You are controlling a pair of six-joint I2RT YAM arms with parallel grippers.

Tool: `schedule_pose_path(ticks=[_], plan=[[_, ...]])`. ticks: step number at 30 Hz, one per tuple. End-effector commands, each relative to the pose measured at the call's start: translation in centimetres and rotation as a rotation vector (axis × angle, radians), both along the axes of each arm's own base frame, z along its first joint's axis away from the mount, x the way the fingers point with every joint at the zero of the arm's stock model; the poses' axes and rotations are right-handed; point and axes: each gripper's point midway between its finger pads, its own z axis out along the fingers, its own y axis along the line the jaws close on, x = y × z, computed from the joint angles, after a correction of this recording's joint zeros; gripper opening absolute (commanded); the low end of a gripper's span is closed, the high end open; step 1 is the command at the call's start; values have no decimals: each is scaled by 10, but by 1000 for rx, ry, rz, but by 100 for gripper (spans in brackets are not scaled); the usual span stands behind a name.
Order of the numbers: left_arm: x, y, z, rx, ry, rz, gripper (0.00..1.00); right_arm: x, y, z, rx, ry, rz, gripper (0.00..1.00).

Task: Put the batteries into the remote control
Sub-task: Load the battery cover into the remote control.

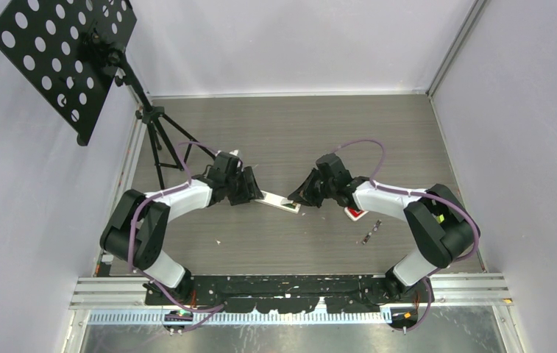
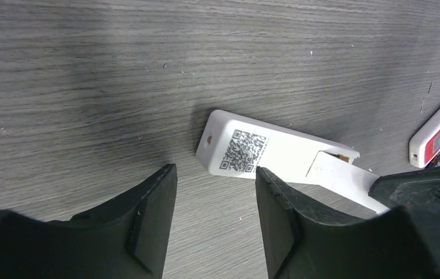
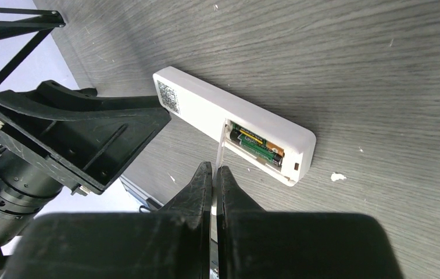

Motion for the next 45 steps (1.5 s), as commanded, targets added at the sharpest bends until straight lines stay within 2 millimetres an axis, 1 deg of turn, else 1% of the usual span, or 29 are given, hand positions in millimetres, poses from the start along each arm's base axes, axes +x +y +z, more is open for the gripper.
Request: schedule_pose_path(ticks=[1, 5, 9, 11, 15, 17, 19, 21, 24, 29, 34, 38, 45], plan=[[13, 4, 16, 16, -69, 10, 55, -3, 7, 5, 2, -6, 28, 1], [16, 3, 16, 17, -72, 12, 57, -3, 7, 5, 0, -10, 34, 1], [19, 0, 16, 8, -70, 4, 57, -4, 6, -3, -15, 7, 35, 1], [20, -2, 15, 4, -68, 0, 58, -4, 6, -7, -21, 11, 31, 3], [21, -5, 13, 1, -57, -13, 58, -1, 5, -10, -35, 11, 24, 13], [21, -5, 12, 2, -55, -15, 58, 0, 4, -9, -40, 2, 21, 22], [21, -5, 12, 4, -54, -17, 58, -2, 0, -10, -61, 13, 17, 28], [21, -4, 12, 6, -52, -17, 58, -2, -1, -8, -67, 7, 16, 34], [22, -3, 13, 6, -56, -14, 58, -3, -3, -2, -72, -1, 16, 39], [25, 1, 15, 24, -64, -2, 58, -6, -7, 5, -82, -8, 14, 42], [28, 5, 16, 43, -68, 1, 59, -10, -15, 6, -113, -12, 10, 44], [30, 7, 15, 57, -71, 6, 59, -11, -21, 3, -147, -13, 11, 44], [30, 6, 9, 63, -53, -16, 59, -6, -21, -11, -190, -1, 25, 43]])
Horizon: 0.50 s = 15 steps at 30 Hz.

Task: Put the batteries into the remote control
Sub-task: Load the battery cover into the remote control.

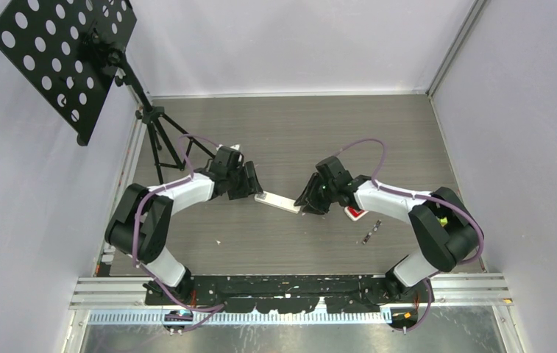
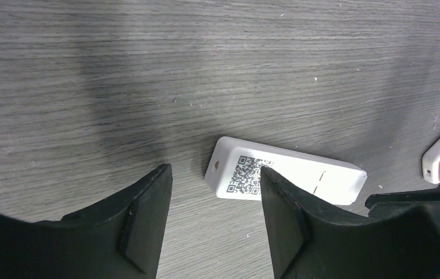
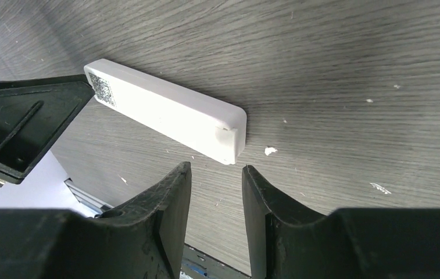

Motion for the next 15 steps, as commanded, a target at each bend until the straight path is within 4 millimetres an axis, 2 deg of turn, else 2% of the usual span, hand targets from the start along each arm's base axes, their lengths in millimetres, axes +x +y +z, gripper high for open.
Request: schedule_pose_path(ticks=[1, 4, 10, 15], plan=[[10, -1, 5, 5, -21, -18, 59, 16, 7, 9, -17, -55, 12, 43], [8, -5, 0, -4, -1, -36, 59, 19, 7, 6, -29, -54, 11, 40], [5, -6, -6, -11, 17, -47, 54, 18, 3, -1, -61, -38, 7, 28], [3, -5, -9, -3, 28, -46, 50, 15, 2, -4, -73, -28, 14, 24]])
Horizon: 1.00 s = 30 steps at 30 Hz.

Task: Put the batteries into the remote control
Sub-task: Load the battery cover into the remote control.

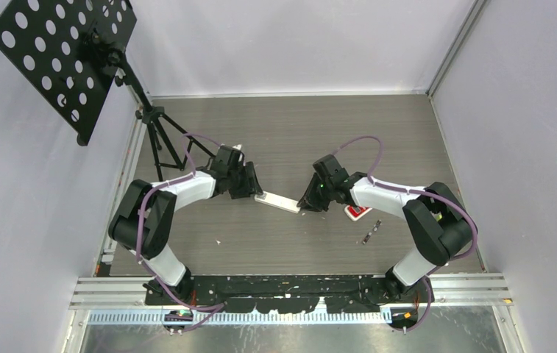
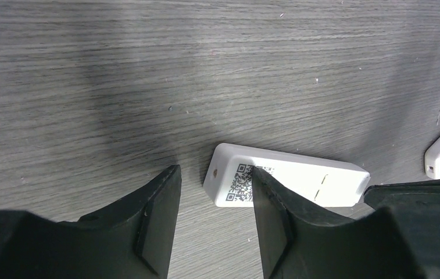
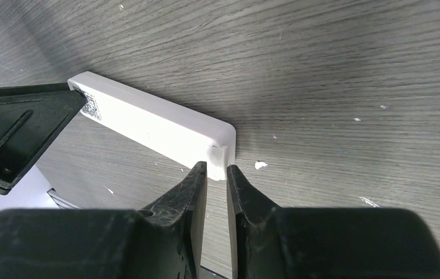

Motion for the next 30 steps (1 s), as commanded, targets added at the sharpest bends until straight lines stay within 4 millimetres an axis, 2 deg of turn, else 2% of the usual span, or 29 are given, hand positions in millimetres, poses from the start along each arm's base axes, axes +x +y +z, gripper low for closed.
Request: schedule_pose_path(ticks=[1, 7, 20, 30], plan=[[1, 0, -3, 7, 7, -12, 50, 6, 4, 6, -12, -29, 9, 24], [-1, 0, -4, 5, 13, -17, 46, 6, 5, 4, -13, -28, 12, 24], [-4, -6, -2, -31, 19, -37, 42, 8, 12, 0, -11, -17, 19, 10], [-25, -23, -9, -160, 122, -48, 32, 14, 29, 4, 29, -8, 29, 8]])
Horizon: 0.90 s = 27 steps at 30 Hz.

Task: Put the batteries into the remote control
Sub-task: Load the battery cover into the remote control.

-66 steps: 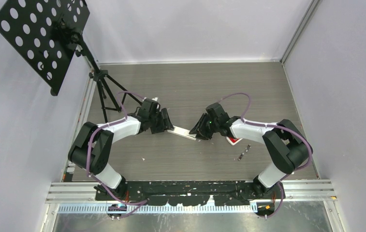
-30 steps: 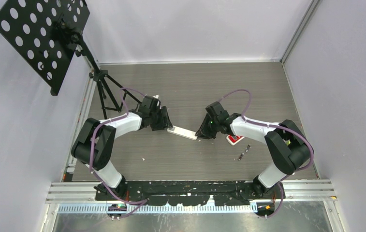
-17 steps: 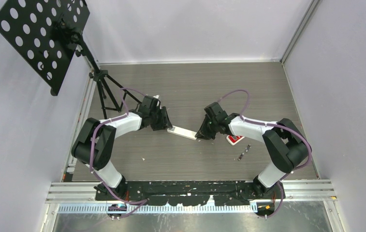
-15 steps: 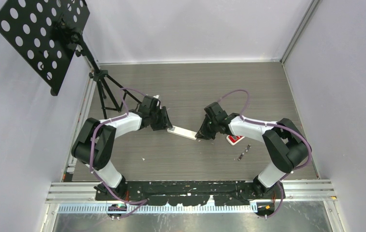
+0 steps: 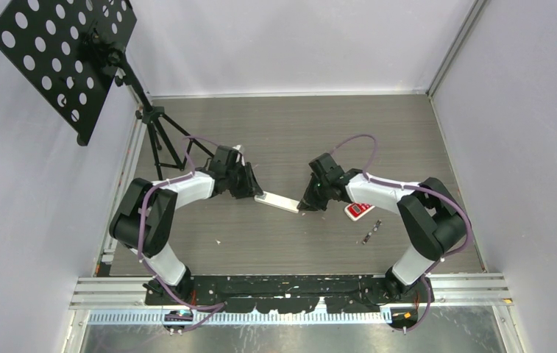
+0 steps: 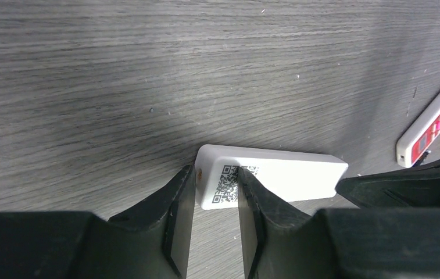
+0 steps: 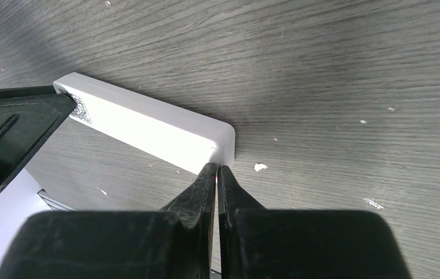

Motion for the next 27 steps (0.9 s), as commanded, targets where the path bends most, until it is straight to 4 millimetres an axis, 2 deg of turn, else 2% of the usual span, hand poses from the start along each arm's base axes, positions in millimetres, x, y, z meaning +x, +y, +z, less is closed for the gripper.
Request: schedule_pose_path(ticks=[1, 7, 10, 13, 15, 17, 21, 24, 27], plan=[[-23, -12, -11, -79, 102, -30, 32, 17, 26, 10, 58, -44, 13, 8], [-21, -8, -10, -55, 89, -14, 31, 21, 33, 12, 60, -49, 23, 8], [-12, -1, 1, -14, 44, 5, 32, 24, 29, 22, 48, -80, 12, 10], [-1, 5, 19, 28, -12, 25, 37, 25, 17, 36, 8, -120, 5, 17], [7, 11, 32, 59, -48, 43, 43, 22, 4, 46, -36, -144, -2, 27], [13, 16, 47, 82, -85, 64, 49, 22, -10, 57, -70, -177, -23, 42], [15, 29, 71, 121, -134, 110, 64, 21, -52, 72, -156, -218, -102, 60], [9, 32, 87, 114, -156, 103, 75, 19, -91, 77, -249, -229, -180, 65], [-3, 37, 94, 121, -158, 81, 83, 12, -129, 74, -340, -204, -253, 66]])
